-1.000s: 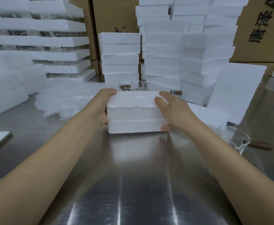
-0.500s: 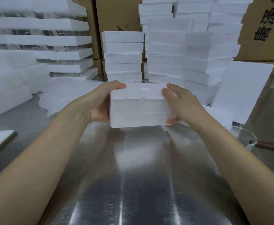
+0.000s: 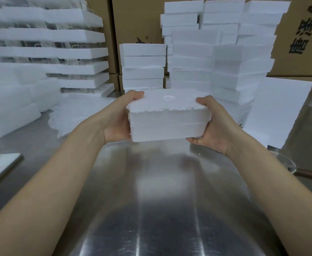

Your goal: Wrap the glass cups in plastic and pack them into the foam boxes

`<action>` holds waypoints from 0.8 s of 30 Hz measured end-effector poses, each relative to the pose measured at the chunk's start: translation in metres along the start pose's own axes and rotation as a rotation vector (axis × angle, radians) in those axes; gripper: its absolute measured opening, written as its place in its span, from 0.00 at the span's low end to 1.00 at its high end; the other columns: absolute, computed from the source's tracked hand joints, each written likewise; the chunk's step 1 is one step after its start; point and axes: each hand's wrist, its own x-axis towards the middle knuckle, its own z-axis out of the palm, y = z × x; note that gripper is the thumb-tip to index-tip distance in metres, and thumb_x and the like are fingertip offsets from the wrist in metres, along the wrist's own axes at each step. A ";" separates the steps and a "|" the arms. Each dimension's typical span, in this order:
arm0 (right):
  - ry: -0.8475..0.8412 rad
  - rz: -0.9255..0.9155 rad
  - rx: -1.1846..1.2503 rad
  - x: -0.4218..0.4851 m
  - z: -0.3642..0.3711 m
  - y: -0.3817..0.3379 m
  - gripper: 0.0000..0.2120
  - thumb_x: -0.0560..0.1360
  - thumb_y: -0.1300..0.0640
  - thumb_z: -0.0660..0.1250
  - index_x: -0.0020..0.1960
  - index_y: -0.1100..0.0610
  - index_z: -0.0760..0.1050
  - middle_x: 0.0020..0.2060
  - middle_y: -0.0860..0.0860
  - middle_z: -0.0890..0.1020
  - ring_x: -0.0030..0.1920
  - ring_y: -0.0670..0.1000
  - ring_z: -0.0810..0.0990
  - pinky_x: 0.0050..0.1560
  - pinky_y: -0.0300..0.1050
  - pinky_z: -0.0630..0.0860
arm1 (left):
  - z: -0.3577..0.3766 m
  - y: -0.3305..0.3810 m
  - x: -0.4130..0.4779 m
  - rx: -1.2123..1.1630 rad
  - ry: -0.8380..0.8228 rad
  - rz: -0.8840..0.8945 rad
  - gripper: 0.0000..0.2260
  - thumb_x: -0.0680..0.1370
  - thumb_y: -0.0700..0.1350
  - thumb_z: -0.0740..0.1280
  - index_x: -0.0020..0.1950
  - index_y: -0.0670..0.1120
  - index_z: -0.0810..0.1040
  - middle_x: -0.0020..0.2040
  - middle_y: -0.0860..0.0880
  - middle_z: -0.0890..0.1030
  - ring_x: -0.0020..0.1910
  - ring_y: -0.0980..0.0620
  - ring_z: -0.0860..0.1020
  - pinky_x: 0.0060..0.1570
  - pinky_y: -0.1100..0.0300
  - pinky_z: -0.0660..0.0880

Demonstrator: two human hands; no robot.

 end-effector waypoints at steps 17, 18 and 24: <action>-0.073 -0.276 -0.424 0.000 0.030 0.067 0.16 0.79 0.45 0.60 0.66 0.43 0.69 0.52 0.47 0.79 0.41 0.48 0.81 0.39 0.42 0.76 | -0.036 0.028 -0.021 -0.340 0.516 0.228 0.10 0.73 0.53 0.66 0.52 0.52 0.75 0.49 0.49 0.81 0.51 0.48 0.78 0.43 0.57 0.71; -0.087 -0.274 -0.499 -0.001 0.031 0.071 0.14 0.79 0.47 0.61 0.64 0.42 0.69 0.52 0.48 0.79 0.41 0.47 0.81 0.40 0.42 0.76 | -0.038 0.030 -0.019 -0.363 0.600 0.255 0.11 0.73 0.54 0.66 0.53 0.52 0.74 0.51 0.50 0.81 0.53 0.49 0.77 0.44 0.57 0.71; -0.182 -0.279 -0.687 -0.003 0.035 0.075 0.13 0.77 0.59 0.62 0.56 0.43 0.74 0.45 0.52 0.81 0.35 0.44 0.80 0.38 0.34 0.72 | -0.052 0.063 0.006 -0.374 0.862 0.306 0.22 0.74 0.56 0.66 0.66 0.53 0.68 0.66 0.51 0.73 0.61 0.50 0.74 0.46 0.54 0.72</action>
